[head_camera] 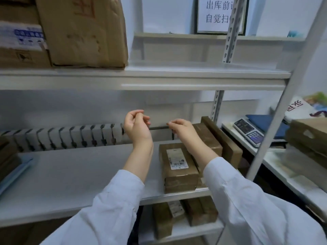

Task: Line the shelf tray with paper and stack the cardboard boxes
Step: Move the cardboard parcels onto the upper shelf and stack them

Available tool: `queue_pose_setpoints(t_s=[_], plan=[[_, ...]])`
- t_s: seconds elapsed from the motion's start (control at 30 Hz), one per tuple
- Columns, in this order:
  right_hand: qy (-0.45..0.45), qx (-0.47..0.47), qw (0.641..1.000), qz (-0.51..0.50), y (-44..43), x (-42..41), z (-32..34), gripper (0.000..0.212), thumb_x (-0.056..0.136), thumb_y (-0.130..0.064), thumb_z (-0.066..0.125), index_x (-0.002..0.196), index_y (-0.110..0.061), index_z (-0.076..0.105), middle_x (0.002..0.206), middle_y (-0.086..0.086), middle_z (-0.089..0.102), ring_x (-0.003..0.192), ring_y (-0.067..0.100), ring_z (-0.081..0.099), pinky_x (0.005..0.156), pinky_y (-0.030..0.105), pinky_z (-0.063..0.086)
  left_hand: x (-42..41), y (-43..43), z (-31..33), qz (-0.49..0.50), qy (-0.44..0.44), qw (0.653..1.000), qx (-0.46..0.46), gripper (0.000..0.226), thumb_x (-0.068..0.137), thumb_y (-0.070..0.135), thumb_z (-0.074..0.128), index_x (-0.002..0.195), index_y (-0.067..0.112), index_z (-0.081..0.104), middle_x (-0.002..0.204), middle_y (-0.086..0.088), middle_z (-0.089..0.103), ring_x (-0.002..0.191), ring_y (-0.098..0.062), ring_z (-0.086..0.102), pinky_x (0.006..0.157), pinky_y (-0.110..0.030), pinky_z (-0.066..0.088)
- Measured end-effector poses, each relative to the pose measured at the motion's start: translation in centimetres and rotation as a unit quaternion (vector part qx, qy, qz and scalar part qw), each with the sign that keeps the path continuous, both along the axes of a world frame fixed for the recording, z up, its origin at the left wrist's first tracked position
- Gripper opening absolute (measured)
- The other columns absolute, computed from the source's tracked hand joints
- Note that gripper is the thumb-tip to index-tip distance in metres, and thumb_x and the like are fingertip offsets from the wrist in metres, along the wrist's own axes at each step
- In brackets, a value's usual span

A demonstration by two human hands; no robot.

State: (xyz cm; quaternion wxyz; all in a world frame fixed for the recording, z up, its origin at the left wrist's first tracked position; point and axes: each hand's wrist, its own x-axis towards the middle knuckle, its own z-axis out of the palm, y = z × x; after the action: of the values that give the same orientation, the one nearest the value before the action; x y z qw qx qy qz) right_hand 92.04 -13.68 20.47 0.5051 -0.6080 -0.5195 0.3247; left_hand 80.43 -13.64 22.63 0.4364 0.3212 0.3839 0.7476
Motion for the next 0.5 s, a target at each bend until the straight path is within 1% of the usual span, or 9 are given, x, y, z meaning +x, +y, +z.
queue_pose_setpoints(t_s=[0.07, 0.2, 0.23, 0.3, 0.33, 0.37, 0.43, 0.47, 0.5], plan=[[-0.002, -0.048, 0.999, -0.006, 0.4, 0.6, -2.8, 0.037, 0.093, -0.027, 0.055, 0.126, -0.009, 0.056, 0.125, 0.008, 0.059, 0.113, 0.021, 0.054, 0.080, 0.026, 0.043, 0.8, 0.8, -2.3, -0.011, 0.009, 0.998, -0.053, 0.028, 0.089, -0.002, 0.039, 0.071, 0.017, 0.049, 0.061, -0.003, 0.049, 0.049, -0.012, 0.042, 0.043, -0.015, 0.036], [-0.013, -0.151, 0.988, -0.024, 1.7, 1.7, -7.1, 0.064, 0.091, -0.034, 0.057, 0.145, -0.014, 0.031, 0.147, 0.012, 0.038, 0.133, 0.031, 0.040, 0.107, 0.043, 0.038, 2.1, 2.4, -6.6, -0.046, 0.020, 0.985, -0.168, 0.024, 0.092, 0.003, 0.039, 0.073, 0.016, 0.047, 0.066, -0.003, 0.049, 0.053, -0.012, 0.040, 0.050, -0.021, 0.034], [-0.023, -0.180, 0.983, -0.033, 2.2, 2.0, -8.0, 0.069, 0.090, -0.038, 0.057, 0.147, -0.015, 0.026, 0.150, 0.013, 0.033, 0.135, 0.033, 0.035, 0.109, 0.047, 0.035, 2.5, 2.8, -7.7, -0.060, 0.026, 0.978, -0.200, 0.022, 0.092, 0.005, 0.040, 0.074, 0.015, 0.045, 0.069, -0.003, 0.049, 0.055, -0.012, 0.039, 0.054, -0.025, 0.040], [-0.051, -0.234, 0.969, -0.053, 2.7, 2.5, -9.1, 0.075, 0.089, -0.042, 0.056, 0.149, -0.017, 0.018, 0.151, 0.014, 0.028, 0.137, 0.035, 0.030, 0.110, 0.049, 0.032, 2.9, 3.3, -9.6, -0.094, 0.049, 0.957, -0.269, 0.012, 0.091, 0.009, 0.043, 0.081, 0.012, 0.049, 0.079, -0.005, 0.051, 0.062, -0.015, 0.040, 0.076, -0.042, 0.050], [-0.059, -0.255, 0.963, -0.064, 3.0, 2.7, -9.7, 0.075, 0.089, -0.043, 0.055, 0.149, -0.018, 0.017, 0.150, 0.015, 0.028, 0.137, 0.035, 0.029, 0.111, 0.048, 0.030, 3.2, 3.3, -10.3, -0.110, 0.066, 0.944, -0.303, 0.009, 0.092, 0.012, 0.044, 0.090, 0.010, 0.052, 0.084, -0.008, 0.052, 0.065, -0.016, 0.042, 0.082, -0.044, 0.048], [-0.063, -0.270, 0.958, -0.071, 3.1, 3.0, -10.3, 0.075, 0.089, -0.043, 0.055, 0.149, -0.018, 0.015, 0.150, 0.015, 0.026, 0.137, 0.035, 0.028, 0.112, 0.047, 0.028, 3.4, 3.2, -11.1, -0.127, 0.078, 0.932, -0.331, 0.016, 0.092, 0.015, 0.046, 0.102, 0.007, 0.054, 0.088, -0.010, 0.054, 0.068, -0.018, 0.044, 0.078, -0.040, 0.046], [-0.072, -0.291, 0.951, -0.077, 3.4, 3.4, -11.4, 0.077, 0.089, -0.044, 0.055, 0.149, -0.019, 0.014, 0.150, 0.016, 0.023, 0.138, 0.035, 0.025, 0.114, 0.047, 0.023, 3.8, 2.5, -11.9, -0.161, 0.089, 0.907, -0.378, 0.034, 0.092, 0.019, 0.049, 0.124, 0.005, 0.049, 0.108, -0.016, 0.057, 0.087, -0.027, 0.053, 0.077, -0.034, 0.042], [-0.083, -0.302, 0.947, -0.075, 3.5, 3.6, -11.9, 0.077, 0.089, -0.045, 0.055, 0.149, -0.019, 0.013, 0.151, 0.016, 0.020, 0.138, 0.036, 0.023, 0.115, 0.048, 0.021, 4.0, 1.9, -12.0, -0.177, 0.088, 0.896, -0.397, 0.036, 0.093, 0.019, 0.049, 0.127, 0.005, 0.046, 0.120, -0.016, 0.055, 0.105, -0.031, 0.053, 0.083, -0.035, 0.041], [-0.091, -0.314, 0.942, -0.070, 3.5, 3.7, -12.4, 0.078, 0.089, -0.045, 0.055, 0.148, -0.020, 0.013, 0.152, 0.016, 0.018, 0.139, 0.036, 0.021, 0.115, 0.048, 0.019, 4.3, 1.4, -12.1, -0.200, 0.092, 0.883, -0.416, 0.033, 0.095, 0.018, 0.048, 0.126, 0.006, 0.045, 0.122, -0.015, 0.052, 0.119, -0.033, 0.048, 0.089, -0.036, 0.041]])
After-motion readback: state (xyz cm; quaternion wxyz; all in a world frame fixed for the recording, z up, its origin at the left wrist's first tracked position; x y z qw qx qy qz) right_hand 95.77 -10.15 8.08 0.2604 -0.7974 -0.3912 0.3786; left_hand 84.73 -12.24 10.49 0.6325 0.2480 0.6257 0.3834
